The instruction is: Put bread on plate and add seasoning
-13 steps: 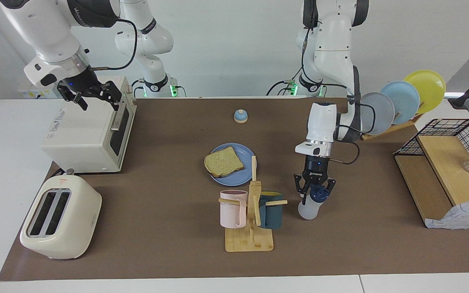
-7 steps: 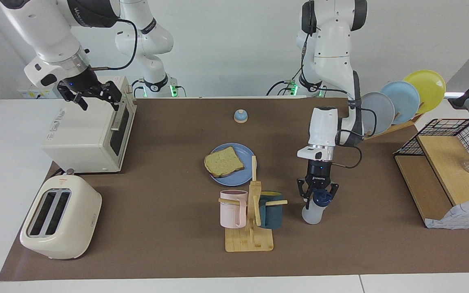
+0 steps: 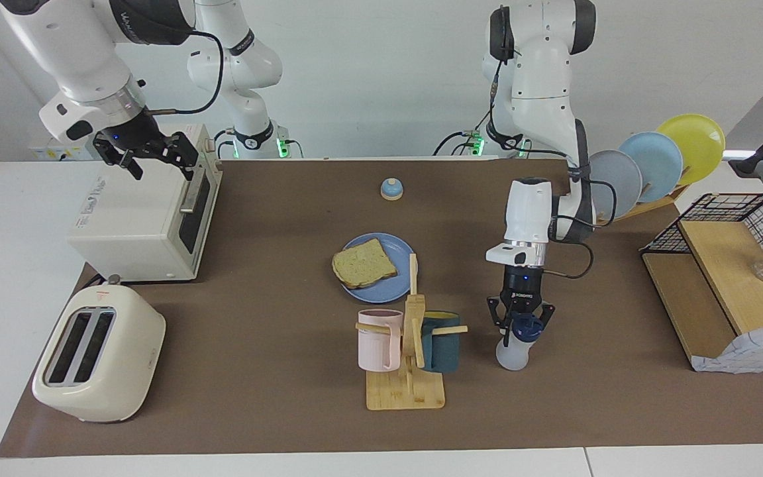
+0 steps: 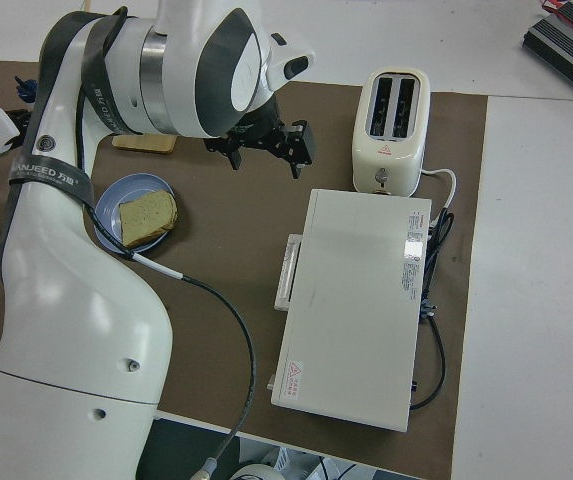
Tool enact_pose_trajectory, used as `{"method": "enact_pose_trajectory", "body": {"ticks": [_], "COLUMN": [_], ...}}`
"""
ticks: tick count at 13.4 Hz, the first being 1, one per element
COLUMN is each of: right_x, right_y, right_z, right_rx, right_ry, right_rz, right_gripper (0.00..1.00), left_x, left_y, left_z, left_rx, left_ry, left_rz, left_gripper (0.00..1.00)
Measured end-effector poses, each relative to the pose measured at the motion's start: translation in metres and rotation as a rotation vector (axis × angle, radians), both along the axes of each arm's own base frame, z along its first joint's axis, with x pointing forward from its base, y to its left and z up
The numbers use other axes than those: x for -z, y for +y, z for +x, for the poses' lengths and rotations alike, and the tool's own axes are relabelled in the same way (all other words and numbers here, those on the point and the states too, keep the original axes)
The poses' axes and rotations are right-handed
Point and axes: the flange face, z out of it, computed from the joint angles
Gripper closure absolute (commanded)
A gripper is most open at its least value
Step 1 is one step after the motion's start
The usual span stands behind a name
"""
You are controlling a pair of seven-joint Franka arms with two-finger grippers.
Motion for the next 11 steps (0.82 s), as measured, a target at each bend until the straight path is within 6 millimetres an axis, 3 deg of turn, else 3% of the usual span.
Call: {"method": "enact_pose_trajectory", "body": {"ticks": [7, 11], "right_x": [0.0, 0.0], "right_y": [0.0, 0.0], "right_z": [0.0, 0.0], "right_rx": [0.0, 0.0], "right_ry": [0.0, 0.0], "right_rz": [0.0, 0.0], "right_gripper": [0.0, 0.0], "left_x": [0.01, -0.013], "left_y": [0.012, 0.019], "left_z": [-0.004, -0.037], "left_rx": [-0.008, -0.004], "left_ry": [0.021, 0.036], "left_rz": [0.014, -0.024], "left_gripper": [0.0, 0.0]}}
